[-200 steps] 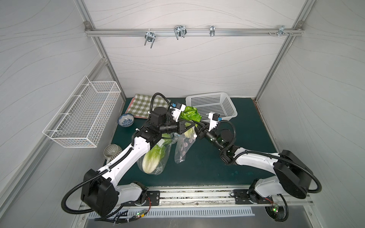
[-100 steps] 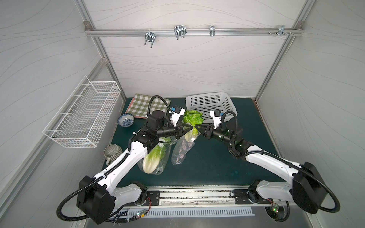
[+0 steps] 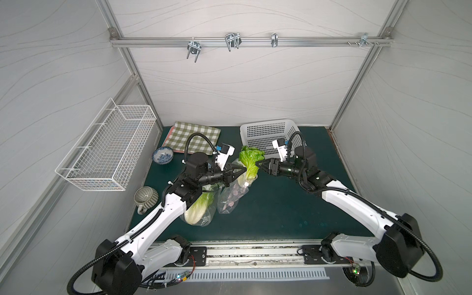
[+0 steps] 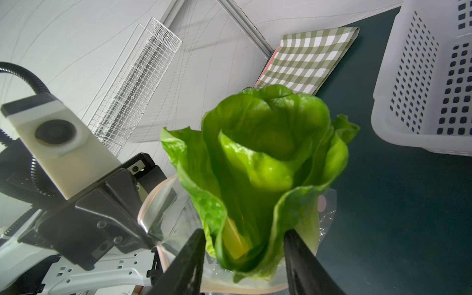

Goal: Put the chinese cabbages into a zipper bag and zip it
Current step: Place the Chinese cabbage in the zipper food storage bag.

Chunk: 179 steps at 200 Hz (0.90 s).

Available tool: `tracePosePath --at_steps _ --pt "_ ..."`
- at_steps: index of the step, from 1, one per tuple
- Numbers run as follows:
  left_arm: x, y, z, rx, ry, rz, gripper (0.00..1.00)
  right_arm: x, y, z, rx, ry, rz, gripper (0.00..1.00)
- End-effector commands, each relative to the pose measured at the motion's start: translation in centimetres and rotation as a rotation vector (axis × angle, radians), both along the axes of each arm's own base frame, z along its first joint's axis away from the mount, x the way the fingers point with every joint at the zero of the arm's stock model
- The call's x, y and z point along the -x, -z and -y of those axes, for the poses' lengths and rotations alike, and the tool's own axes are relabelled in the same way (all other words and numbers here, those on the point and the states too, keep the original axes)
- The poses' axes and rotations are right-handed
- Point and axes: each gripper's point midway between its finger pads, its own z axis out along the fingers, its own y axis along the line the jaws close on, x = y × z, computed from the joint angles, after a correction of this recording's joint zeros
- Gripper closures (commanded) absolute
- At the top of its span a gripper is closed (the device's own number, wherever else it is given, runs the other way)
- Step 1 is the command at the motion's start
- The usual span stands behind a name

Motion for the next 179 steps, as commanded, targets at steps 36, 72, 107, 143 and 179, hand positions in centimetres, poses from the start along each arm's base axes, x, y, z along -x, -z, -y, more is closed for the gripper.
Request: tracePosePath --at_steps 36,72,107,143,179 --pt "-0.4 -1.4 -0.3 0.001 -0.023 0.056 1.00 0.0 0.5 -1.3 0.050 -0.064 -0.136 0.47" --pt "-0.6 -0.7 -0.5 -0.054 -0.035 0.034 1.00 0.5 1.7 -2.0 0.054 -0.065 -0.172 0.70" --pt "-1.2 -0.9 0.0 -0.048 -0.029 0.001 1.00 0.1 1.2 -1.3 -0.012 0.041 -0.184 0.95" --pt "-1.5 -1.0 1.9 -0.100 0.009 -0.009 1.00 -2.1 0.4 3.0 -0.217 0.249 -0.273 1.00" --pt "-0.6 -1.5 5.4 -0.140 0.092 0.007 1.00 -2.8 -2.7 6.0 -0.365 0.368 -0.241 1.00"
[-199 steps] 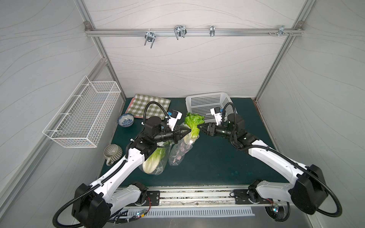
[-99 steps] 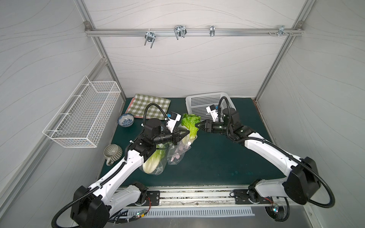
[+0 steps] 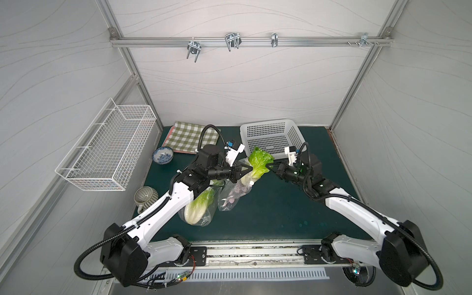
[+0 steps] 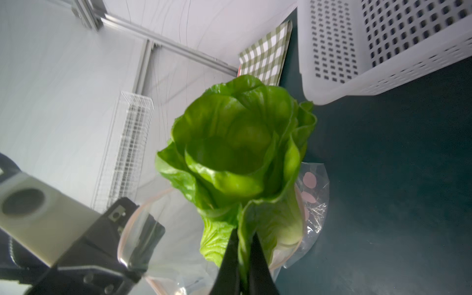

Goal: Put the chinese cabbages into a zipper bag and zip it
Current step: Place the Chinese cabbage in the zipper food storage bag.

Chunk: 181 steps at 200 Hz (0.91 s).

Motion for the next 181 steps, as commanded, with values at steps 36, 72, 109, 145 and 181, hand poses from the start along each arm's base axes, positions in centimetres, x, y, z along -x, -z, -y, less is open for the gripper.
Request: tracePosePath --at_steps 36,72,109,145,181 --pt "-1.2 -4.3 4.1 0.011 0.060 0.109 1.00 0.8 -6.9 0.8 -0.146 0.039 0.169 1.00" --pt "-3.1 -5.1 5.2 0.004 0.048 0.124 1.00 3.9 -2.9 -1.5 -0.031 -0.100 0.198 1.00" --pt "-3.7 -6.4 5.8 0.047 0.045 0.135 1.00 4.0 0.8 -1.5 0.108 -0.133 0.118 1.00" --pt "-2.5 -6.9 5.4 0.063 0.076 0.175 1.00 4.0 -1.6 -2.2 0.143 -0.244 0.148 0.88" --pt "-1.5 -7.1 3.2 0.065 0.065 0.236 1.00 4.2 -4.9 -1.6 0.126 -0.307 0.186 0.66"
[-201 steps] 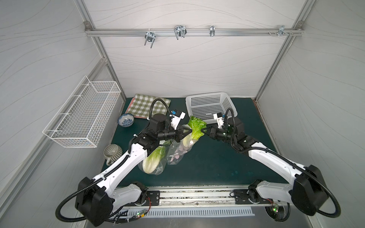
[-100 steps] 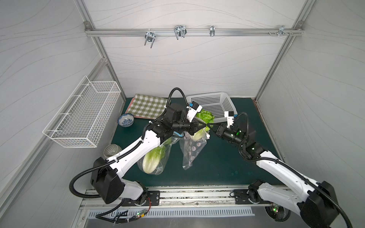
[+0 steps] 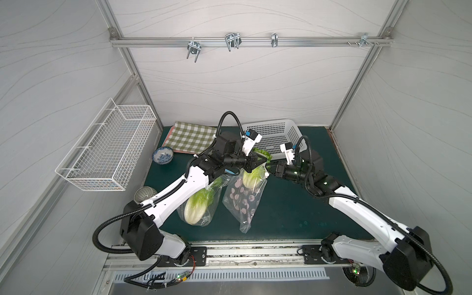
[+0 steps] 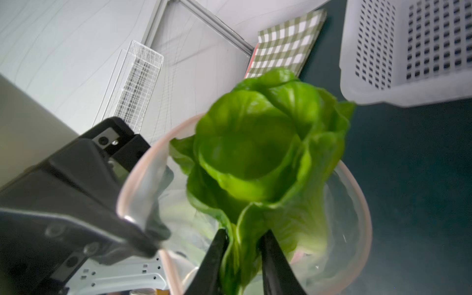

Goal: Put the chinese cabbages into a zipper bag and zip it
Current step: Place the Chinese cabbage in the zipper food storage bag.

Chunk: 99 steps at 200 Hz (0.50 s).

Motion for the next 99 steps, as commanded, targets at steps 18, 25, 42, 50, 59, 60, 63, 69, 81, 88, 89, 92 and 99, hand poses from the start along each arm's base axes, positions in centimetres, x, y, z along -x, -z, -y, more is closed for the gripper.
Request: tracePosePath --at_steps 18,25,42,50,59,60,63,69,81,88,89,92,99 --pt "1.0 -3.4 -2.8 0.121 -0.010 0.165 1.00 1.5 -2.1 0.0 0.015 -0.137 0.016 0.59" --pt "1.1 -3.1 -3.3 0.129 -0.023 0.167 1.00 1.6 -2.1 -0.2 0.018 -0.158 0.004 0.57" --pt "1.6 -2.1 -4.3 0.140 -0.060 0.173 1.00 1.6 -1.6 -0.6 0.021 -0.179 -0.043 0.54" --pt "1.7 -1.7 -4.8 0.145 -0.080 0.176 1.00 1.5 -1.5 -0.6 0.021 -0.177 -0.059 0.53" --pt "1.7 -1.2 -5.3 0.145 -0.108 0.175 1.00 1.3 -1.5 -0.2 0.025 -0.161 -0.076 0.52" --pt "1.7 -1.1 -5.4 0.145 -0.112 0.174 1.00 1.3 -1.6 -0.2 0.024 -0.159 -0.077 0.52" --pt "1.7 -0.9 -5.6 0.144 -0.121 0.171 1.00 1.2 -1.6 0.0 0.025 -0.153 -0.085 0.52" --pt "1.6 -0.6 -5.9 0.143 -0.140 0.162 1.00 1.1 -1.5 0.3 0.030 -0.138 -0.104 0.52" --pt "1.7 -0.1 -6.3 0.147 -0.160 0.150 1.00 0.8 -1.2 0.9 0.042 -0.111 -0.152 0.51" --pt "1.8 0.1 -6.5 0.150 -0.167 0.149 1.00 0.7 -0.9 1.2 0.055 -0.096 -0.179 0.51" --pt "1.8 0.0 -6.5 0.152 -0.169 0.151 1.00 0.7 -0.8 1.2 0.057 -0.091 -0.183 0.51" --pt "1.8 0.0 -6.6 0.153 -0.175 0.151 1.00 0.6 -0.6 1.4 0.064 -0.080 -0.196 0.51" --pt "1.8 0.0 -6.8 0.156 -0.183 0.155 1.00 0.5 0.2 2.0 0.087 -0.039 -0.238 0.51"
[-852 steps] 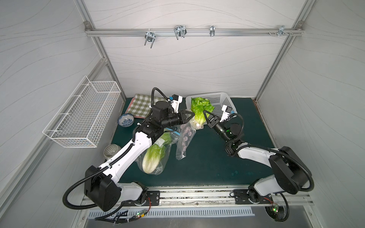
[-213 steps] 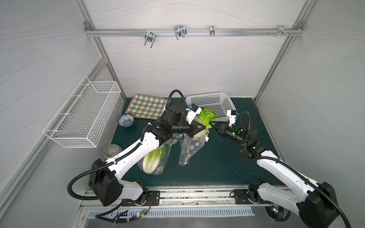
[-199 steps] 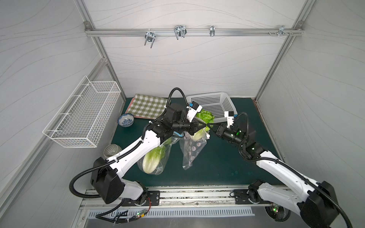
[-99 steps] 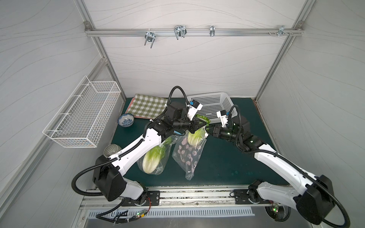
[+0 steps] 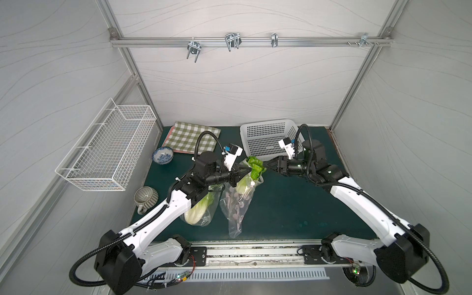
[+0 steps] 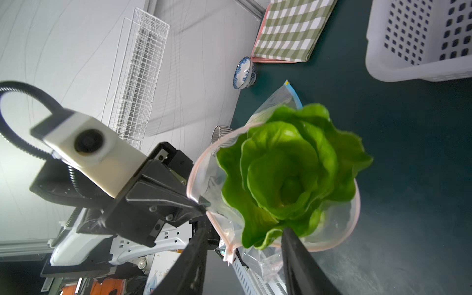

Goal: Put the chinese cabbages into a zipper bag and zip it
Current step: Place the Chinese cabbage in the zipper food storage bag, then adjust the zipper food storage bag at the center of the board.

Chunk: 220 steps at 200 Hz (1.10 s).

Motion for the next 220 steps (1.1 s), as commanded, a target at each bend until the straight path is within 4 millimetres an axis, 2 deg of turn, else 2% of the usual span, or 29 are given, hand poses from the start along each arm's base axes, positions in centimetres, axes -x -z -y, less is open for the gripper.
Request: tracePosePath --at_steps 1,18,34,51,72,122,168,187,220 --pt "-0.6 -3.9 -0.7 0.091 -0.052 0.123 1.00 0.0 1.3 1.5 0.058 0.071 -0.128 0.51" --pt "-0.5 -4.0 -0.8 0.092 -0.055 0.127 1.00 -0.3 3.9 3.0 0.091 0.177 -0.241 0.51" --pt "-0.5 -4.0 -0.8 0.094 -0.049 0.126 1.00 -0.1 7.4 3.9 0.131 0.247 -0.352 0.53" --pt "-0.4 -4.0 -0.6 0.095 -0.036 0.121 1.00 0.9 9.8 3.0 0.123 0.233 -0.452 0.54" --pt "-0.2 -4.0 -0.5 0.094 -0.024 0.117 1.00 1.6 11.4 1.6 0.105 0.219 -0.506 0.54" --pt "0.0 -3.8 -0.5 0.090 -0.015 0.104 1.00 0.7 12.7 -0.1 0.098 0.213 -0.530 0.53" --pt "0.0 -3.8 -0.4 0.088 -0.014 0.098 1.00 -0.1 12.8 -1.1 0.093 0.206 -0.533 0.53" --pt "0.0 -3.7 -0.4 0.088 -0.013 0.094 1.00 -0.4 12.4 -1.1 0.089 0.210 -0.523 0.53" --pt "0.0 -3.6 -0.4 0.084 -0.014 0.089 1.00 -1.3 10.7 0.1 0.101 0.247 -0.455 0.54"
